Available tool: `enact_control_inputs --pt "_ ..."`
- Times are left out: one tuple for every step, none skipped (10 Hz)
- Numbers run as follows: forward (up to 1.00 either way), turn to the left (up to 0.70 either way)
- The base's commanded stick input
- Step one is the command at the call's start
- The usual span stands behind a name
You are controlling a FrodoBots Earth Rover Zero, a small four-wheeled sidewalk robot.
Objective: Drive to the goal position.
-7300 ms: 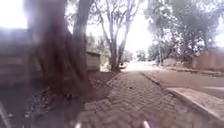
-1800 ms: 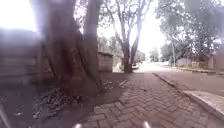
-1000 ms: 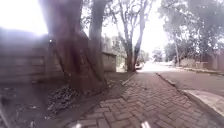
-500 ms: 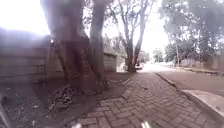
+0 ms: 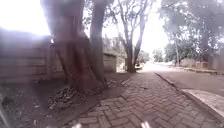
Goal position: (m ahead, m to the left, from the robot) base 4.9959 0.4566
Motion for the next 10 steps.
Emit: enact_control_inputs --pt "-0.3 0.6" --pt "-0.3 0.6" --pt "-0.3 0.6" --pt "-0.3 0.6" --pt "-0.3 0.6" --pt "-0.3 0.6" --pt "-0.3 0.6" --pt "-0.3 0.6" --pt "-0.3 0.6" --pt "-0.3 0.6"
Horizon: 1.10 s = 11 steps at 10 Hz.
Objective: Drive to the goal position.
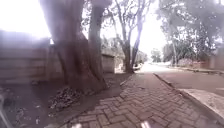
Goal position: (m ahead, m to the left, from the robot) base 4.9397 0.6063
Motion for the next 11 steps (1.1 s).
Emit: enact_control_inputs --pt "-0.3 0.6" --pt "-0.3 0.6" --pt "-0.3 0.6" --pt "-0.3 0.6" --pt "-0.3 0.6" --pt "-0.3 0.6" --pt "-0.3 0.6" --pt "-0.3 0.6" --pt "-0.3 0.6" --pt "-0.3 0.6" --pt "-0.3 0.6"
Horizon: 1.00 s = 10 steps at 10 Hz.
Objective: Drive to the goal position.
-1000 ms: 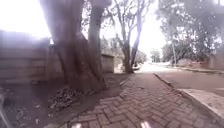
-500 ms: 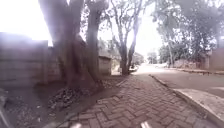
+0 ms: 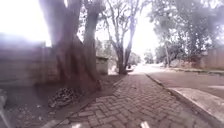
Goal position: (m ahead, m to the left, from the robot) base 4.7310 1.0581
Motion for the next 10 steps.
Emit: enact_control_inputs --pt "-0.3 0.6" --pt "-0.3 0.6" --pt "-0.3 0.6" --pt "-0.3 0.6" --pt "-0.3 0.6" --pt "-0.3 0.6" --pt "-0.3 0.6" --pt "-0.23 0.55" --pt "0.05 0.35" --pt "0.3 0.16"
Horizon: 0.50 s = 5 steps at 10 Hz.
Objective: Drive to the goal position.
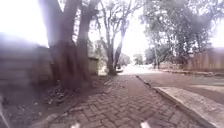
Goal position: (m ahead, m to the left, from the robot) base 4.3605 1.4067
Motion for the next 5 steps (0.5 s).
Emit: enact_control_inputs --pt "0.3 0.2" --pt "0.3 0.24" --pt "0.3 -0.06" --pt "0.3 -0.12" --pt "0.3 -0.19"
